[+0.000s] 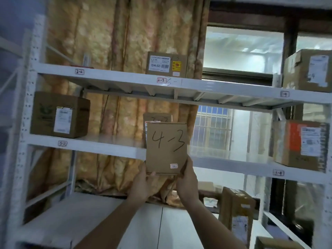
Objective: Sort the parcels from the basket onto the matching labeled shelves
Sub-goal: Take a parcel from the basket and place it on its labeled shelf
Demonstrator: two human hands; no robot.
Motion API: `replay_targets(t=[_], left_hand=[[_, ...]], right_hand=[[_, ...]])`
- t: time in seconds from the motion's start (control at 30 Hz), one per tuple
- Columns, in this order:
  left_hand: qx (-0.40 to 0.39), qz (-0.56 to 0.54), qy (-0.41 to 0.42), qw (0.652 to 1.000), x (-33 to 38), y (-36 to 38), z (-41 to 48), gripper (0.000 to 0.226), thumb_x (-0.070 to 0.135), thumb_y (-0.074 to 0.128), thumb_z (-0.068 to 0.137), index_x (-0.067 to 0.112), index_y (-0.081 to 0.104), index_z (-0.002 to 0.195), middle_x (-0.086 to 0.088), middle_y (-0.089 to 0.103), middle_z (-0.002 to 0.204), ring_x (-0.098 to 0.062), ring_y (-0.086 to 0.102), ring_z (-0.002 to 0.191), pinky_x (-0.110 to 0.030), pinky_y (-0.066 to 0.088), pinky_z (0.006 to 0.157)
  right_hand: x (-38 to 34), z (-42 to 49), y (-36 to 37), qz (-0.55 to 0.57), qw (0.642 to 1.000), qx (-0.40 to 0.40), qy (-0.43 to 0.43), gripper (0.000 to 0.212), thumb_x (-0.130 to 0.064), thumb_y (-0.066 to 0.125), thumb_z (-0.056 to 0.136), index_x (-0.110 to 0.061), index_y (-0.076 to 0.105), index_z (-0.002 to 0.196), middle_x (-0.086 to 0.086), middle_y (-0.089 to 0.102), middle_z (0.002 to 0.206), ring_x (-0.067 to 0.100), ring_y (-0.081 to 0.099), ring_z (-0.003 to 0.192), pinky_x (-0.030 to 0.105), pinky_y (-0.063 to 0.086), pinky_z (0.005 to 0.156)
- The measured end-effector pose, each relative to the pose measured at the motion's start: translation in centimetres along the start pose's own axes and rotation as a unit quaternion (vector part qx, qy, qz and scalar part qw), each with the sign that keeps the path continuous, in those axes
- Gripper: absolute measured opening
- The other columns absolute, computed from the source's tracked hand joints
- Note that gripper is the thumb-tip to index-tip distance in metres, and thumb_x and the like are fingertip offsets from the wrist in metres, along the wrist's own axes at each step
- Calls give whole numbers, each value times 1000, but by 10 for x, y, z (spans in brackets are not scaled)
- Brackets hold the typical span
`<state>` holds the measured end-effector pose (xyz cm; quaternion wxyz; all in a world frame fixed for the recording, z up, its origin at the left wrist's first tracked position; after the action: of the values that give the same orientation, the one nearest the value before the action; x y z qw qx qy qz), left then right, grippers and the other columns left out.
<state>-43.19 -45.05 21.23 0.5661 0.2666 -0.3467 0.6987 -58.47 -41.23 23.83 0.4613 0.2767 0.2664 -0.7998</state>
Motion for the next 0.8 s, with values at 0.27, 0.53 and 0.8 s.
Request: replay_targets(t=[0.27, 0.53, 0.8], left_hand=[[9, 129, -103, 986, -131, -90, -30, 28, 14, 54, 93, 10, 50, 121, -3, 59, 105, -16, 56, 98, -34, 46, 90], [-57, 147, -175, 972, -285, -77, -55, 48, 18, 56, 93, 9, 44, 139, -10, 61, 127, -23, 59, 113, -20, 44, 93], [-91, 181, -232, 951, -392, -6, -54, 46, 21, 51, 95, 20, 35, 138, -4, 59, 128, -21, 58, 116, -32, 50, 97]], right_hand=[[77, -69, 141, 44, 994, -42, 92, 88, 21, 32, 76, -28, 23, 149, -17, 51, 128, -18, 51, 103, 20, 40, 95], [189, -130, 210, -47, 972, -38, 226, 78, 16, 36, 86, -29, 23, 148, -13, 49, 138, 8, 51, 120, 38, 43, 108], [313, -147, 223, -51, 944, -6, 325, 30, -46, 31, 103, -58, 27, 130, -33, 59, 110, -2, 64, 99, 14, 57, 73]])
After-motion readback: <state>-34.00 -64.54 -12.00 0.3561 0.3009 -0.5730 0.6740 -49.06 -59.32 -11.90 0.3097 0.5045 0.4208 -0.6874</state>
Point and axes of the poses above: each hand's wrist, its own z-axis towards the middle knuckle, its own y-axis out of the palm, x = y × z, the point moved 8 cm from there along z, towards the middle knuckle
